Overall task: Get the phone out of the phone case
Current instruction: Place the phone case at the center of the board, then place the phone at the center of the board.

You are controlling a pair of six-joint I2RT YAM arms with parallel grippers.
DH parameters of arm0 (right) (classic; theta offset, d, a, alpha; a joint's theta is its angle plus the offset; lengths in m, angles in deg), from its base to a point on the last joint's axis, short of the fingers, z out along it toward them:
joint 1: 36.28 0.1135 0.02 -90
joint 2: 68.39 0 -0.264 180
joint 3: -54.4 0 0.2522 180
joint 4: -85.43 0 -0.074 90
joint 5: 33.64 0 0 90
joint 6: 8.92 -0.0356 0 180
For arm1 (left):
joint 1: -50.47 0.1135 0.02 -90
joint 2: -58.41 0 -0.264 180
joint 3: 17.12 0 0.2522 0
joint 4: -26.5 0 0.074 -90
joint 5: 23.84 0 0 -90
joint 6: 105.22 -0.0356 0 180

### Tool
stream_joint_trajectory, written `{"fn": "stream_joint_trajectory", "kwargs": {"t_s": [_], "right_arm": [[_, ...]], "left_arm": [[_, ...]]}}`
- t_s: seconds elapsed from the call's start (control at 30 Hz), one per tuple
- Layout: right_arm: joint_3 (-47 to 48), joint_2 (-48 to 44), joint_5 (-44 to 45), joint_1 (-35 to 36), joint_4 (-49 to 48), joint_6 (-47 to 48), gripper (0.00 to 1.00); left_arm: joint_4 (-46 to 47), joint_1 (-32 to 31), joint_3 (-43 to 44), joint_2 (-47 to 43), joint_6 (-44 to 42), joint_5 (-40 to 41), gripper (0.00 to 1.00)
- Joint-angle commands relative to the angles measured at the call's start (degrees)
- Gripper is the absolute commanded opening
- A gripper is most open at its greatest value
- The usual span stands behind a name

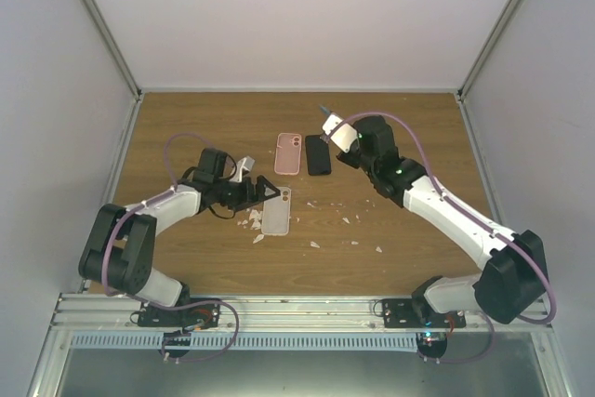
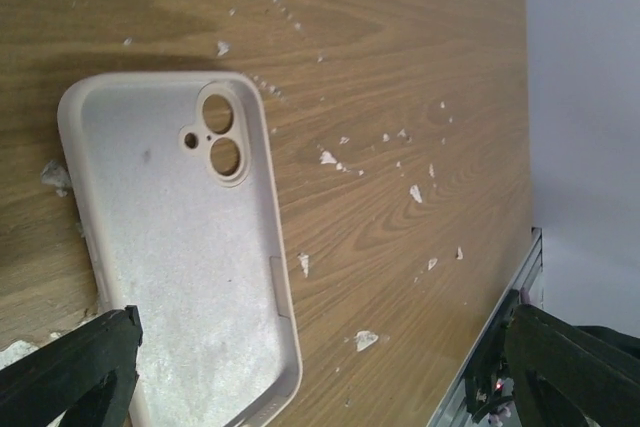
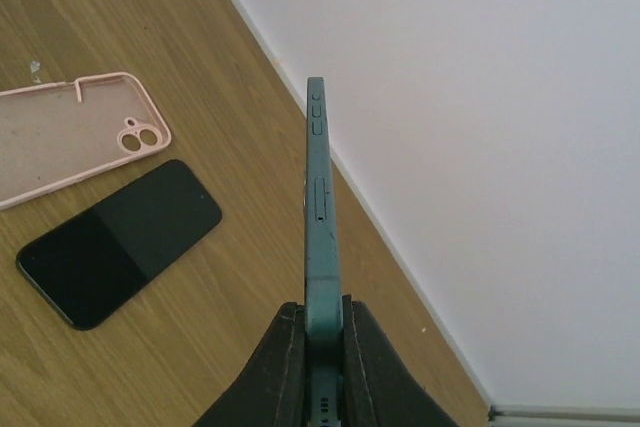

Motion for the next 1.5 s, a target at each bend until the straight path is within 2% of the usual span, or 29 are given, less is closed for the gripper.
{"fn": "stream_joint_trajectory", "kwargs": {"t_s": [0.0, 0.13, 0.23, 0.4, 0.7, 1.03, 1.47], "right_arm": [[4.6, 0.0, -0.7, -0.6, -5.4, 3.6, 0.01], [5.1, -1.1, -0.2, -0.4, -8.4, 4.6, 0.01], [2.3, -2.6, 1.8, -0.4, -15.9, 7.1, 0.01], [0.7, -4.3, 3.9, 0.3, -24.5, 12.5, 0.00], [-7.4, -6.7, 6.6, 6.2, -43.5, 31.5, 0.00], [-17.2, -6.1, 3.5, 11.4, -61.0, 53.4, 0.00], [-21.0, -4.3, 0.1, 14.4, -67.5, 61.3, 0.00]], "left_arm": [[0.4, 0.4, 2.0, -3.9, 0.4, 1.4, 0.99], [2.0, 0.9, 7.5, -7.6, 1.9, 1.0, 0.99], [6.5, 0.9, 10.9, -10.4, 5.0, 0.4, 0.99], [7.9, 0.8, 19.2, -10.1, 9.0, 1.0, 0.99], [12.9, 0.7, 27.2, -7.2, 18.7, -0.4, 0.93], [16.1, 0.0, 26.3, -6.5, 24.9, -3.7, 0.82], [25.4, -0.3, 21.7, -5.1, 33.1, -6.6, 0.64]]}}
